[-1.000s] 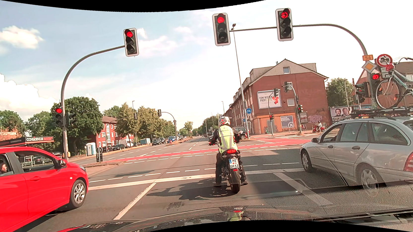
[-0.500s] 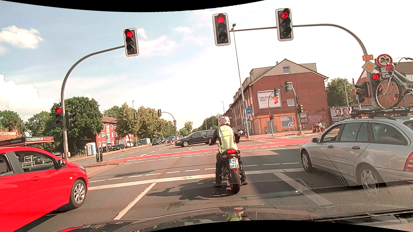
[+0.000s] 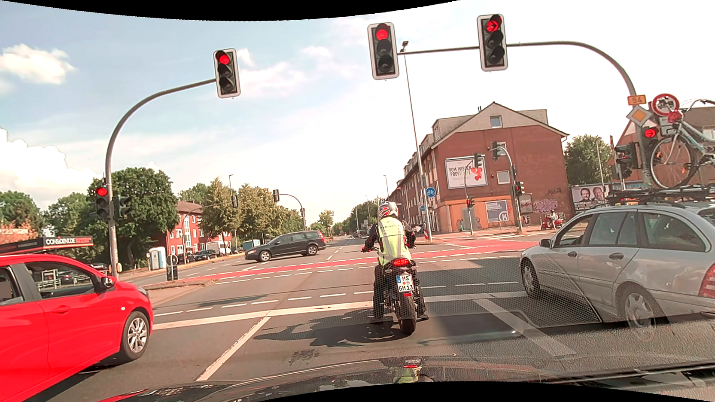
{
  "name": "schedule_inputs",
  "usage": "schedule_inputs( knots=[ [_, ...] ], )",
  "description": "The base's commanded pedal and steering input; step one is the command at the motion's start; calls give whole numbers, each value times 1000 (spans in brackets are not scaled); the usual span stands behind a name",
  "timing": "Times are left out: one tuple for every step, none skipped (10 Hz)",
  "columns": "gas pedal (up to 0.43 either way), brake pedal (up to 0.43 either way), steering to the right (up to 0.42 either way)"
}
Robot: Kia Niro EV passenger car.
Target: Follow the waypoints while adhering to traffic rules and regulations
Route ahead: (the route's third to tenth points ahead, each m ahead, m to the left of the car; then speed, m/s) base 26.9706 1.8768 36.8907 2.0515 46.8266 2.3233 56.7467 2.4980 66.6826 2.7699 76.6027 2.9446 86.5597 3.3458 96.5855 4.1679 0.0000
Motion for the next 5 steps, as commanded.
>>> schedule_inputs(
  knots=[
    [0, 0, 10],
    [0, 0, 10],
    [0, 0, 10],
    [0, 0, 10],
    [0, 0, 10]
  ],
)
